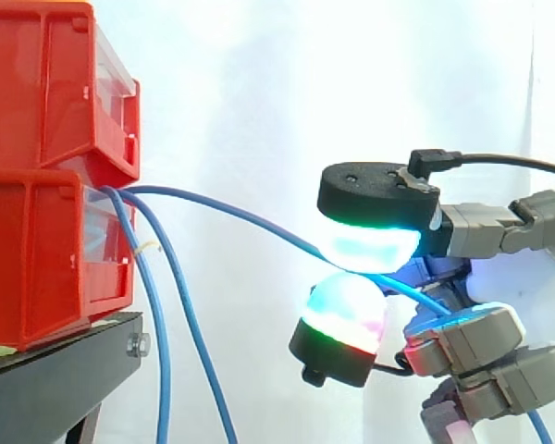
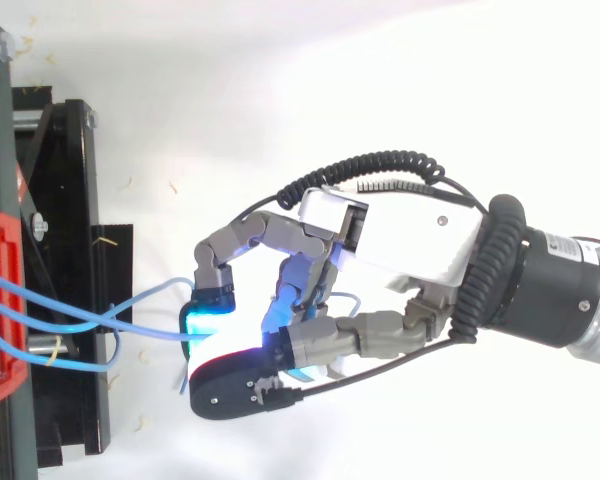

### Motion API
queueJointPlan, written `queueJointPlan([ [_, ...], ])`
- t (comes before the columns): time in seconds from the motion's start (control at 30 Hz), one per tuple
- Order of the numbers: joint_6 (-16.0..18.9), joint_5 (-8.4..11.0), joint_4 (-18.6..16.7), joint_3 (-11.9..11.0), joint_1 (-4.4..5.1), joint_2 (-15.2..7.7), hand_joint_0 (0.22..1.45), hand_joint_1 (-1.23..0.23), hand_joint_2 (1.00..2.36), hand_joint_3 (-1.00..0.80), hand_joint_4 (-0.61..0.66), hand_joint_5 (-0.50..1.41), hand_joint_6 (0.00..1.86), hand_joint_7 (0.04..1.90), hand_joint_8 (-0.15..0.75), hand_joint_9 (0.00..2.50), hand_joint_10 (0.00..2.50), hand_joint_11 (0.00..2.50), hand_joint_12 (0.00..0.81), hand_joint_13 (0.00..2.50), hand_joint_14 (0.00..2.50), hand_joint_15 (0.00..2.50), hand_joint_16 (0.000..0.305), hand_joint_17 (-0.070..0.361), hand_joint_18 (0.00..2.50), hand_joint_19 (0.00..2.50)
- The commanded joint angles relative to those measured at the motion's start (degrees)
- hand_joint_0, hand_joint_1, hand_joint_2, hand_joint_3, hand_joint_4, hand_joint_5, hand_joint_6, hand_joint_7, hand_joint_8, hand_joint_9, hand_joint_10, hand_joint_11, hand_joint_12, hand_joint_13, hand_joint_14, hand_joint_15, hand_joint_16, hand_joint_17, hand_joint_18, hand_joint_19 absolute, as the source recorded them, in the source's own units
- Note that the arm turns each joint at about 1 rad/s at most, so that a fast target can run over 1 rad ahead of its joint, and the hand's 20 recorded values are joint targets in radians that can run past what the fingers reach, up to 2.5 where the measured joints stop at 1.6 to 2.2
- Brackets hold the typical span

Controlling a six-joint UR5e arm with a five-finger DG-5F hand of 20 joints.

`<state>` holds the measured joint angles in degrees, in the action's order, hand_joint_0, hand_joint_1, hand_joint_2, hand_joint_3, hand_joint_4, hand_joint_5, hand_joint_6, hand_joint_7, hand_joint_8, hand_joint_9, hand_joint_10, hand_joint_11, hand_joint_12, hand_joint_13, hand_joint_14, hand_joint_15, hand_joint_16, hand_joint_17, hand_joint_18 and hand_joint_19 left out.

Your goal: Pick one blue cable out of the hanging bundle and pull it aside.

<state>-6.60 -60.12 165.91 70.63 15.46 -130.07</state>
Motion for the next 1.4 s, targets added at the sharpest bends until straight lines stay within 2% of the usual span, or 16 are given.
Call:
queueJointPlan([
  [0.0, 0.27, 0.0, 0.65, -0.41, -0.26, -0.01, 0.55, -0.68, 1.02, -0.2, 0.16, -0.1, 0.87, 1.23, 0.288, 1.43, 0.03, 1.56, 0.373, 1.59, 0.02, 1.37, 0.056, 0.125, 1.02, 0.8],
  [0.13, 0.27, -0.08, 2.58, -1.55, -0.35, 0.08, 0.56, -0.73, 1.02, -0.1, 0.14, -0.09, 0.89, 1.22, 0.328, 1.45, 0.02, 1.54, 0.416, 1.61, 0.02, 1.33, 0.062, 0.139, 1.09, 0.75],
  [0.23, 0.27, -0.08, 3.81, -2.08, -0.43, -0.01, 0.57, -0.75, 1.02, -0.1, 0.13, -0.1, 0.9, 1.19, 0.331, 1.44, 0.02, 1.55, 0.425, 1.58, 0.02, 1.33, 0.063, 0.142, 1.09, 0.75],
  [0.3, 0.36, -0.08, 4.34, -2.43, -0.52, -0.01, 0.52, -0.69, 1.02, -0.25, 0.13, -0.1, 0.9, 1.18, 0.283, 1.4, 0.03, 1.57, 0.38, 1.53, 0.02, 1.35, 0.054, 0.122, 1.01, 0.82],
  [0.37, 0.36, -0.08, 4.86, -2.69, -0.61, 0.08, 0.47, -0.61, 1.0, -0.48, 0.13, -0.1, 0.89, 1.16, 0.314, 1.41, 0.02, 1.52, 0.413, 1.55, 0.02, 1.32, 0.06, 0.135, 1.03, 0.8],
  [0.4, 0.45, -0.08, 4.95, -2.87, -0.7, 0.08, 0.46, -0.59, 1.0, -0.5, 0.13, -0.1, 0.89, 1.16, 0.313, 1.41, 0.03, 1.52, 0.422, 1.55, 0.02, 1.31, 0.061, 0.138, 1.03, 0.8],
  [0.53, 1.33, -0.17, 6.45, -3.93, -0.87, 0.08, 0.42, -0.51, 1.0, -0.5, 0.14, -0.1, 0.88, 1.13, 0.333, 1.42, 0.03, 1.49, 0.453, 1.55, 0.01, 1.3, 0.065, 0.147, 1.05, 0.78],
  [0.57, 1.59, -0.26, 8.12, -4.63, -0.96, 0.08, 0.42, -0.5, 1.0, -0.5, 0.14, -0.1, 0.88, 1.14, 0.336, 1.42, 0.02, 1.5, 0.456, 1.55, 0.01, 1.28, 0.066, 0.148, 1.05, 0.78],
  [0.67, 2.12, -0.26, 10.4, -5.42, -1.05, 0.08, 0.46, -0.51, 1.0, -0.5, 0.13, -0.1, 0.88, 1.16, 0.311, 1.4, 0.03, 1.51, 0.424, 1.52, 0.02, 1.29, 0.061, 0.137, 1.01, 0.8],
  [0.73, 2.56, -0.26, 12.51, -5.95, -1.22, 0.08, 0.5, -0.54, 1.01, -0.42, 0.13, -0.1, 0.88, 1.17, 0.289, 1.4, 0.03, 1.52, 0.397, 1.51, 0.02, 1.31, 0.057, 0.129, 0.98, 0.83],
  [0.83, 3.09, -0.26, 13.57, -6.12, -1.22, -0.01, 0.51, -0.56, 1.01, -0.33, 0.13, -0.1, 0.88, 1.18, 0.279, 1.39, 0.03, 1.53, 0.385, 1.51, 0.02, 1.31, 0.056, 0.125, 0.97, 0.84],
  [0.93, 3.44, -0.26, 13.57, -6.12, -1.4, 0.08, 0.51, -0.55, 1.01, -0.36, 0.14, -0.1, 0.88, 1.19, 0.288, 1.4, 0.03, 1.52, 0.388, 1.51, 0.02, 1.31, 0.056, 0.126, 0.97, 0.84],
  [1.17, 3.53, -0.26, 16.73, -8.5, -1.75, 0.08, 0.5, -0.54, 1.01, -0.42, 0.14, -0.1, 0.88, 1.19, 0.284, 1.4, 0.03, 1.52, 0.392, 1.52, 0.02, 1.3, 0.057, 0.128, 0.98, 0.83],
  [1.37, 3.53, -0.26, 17.96, -9.11, -1.75, 0.08, 0.5, -0.55, 1.0, -0.43, 0.14, -0.09, 0.88, 1.18, 0.288, 1.41, 0.03, 1.52, 0.392, 1.52, 0.02, 1.3, 0.057, 0.128, 0.99, 0.83],
])
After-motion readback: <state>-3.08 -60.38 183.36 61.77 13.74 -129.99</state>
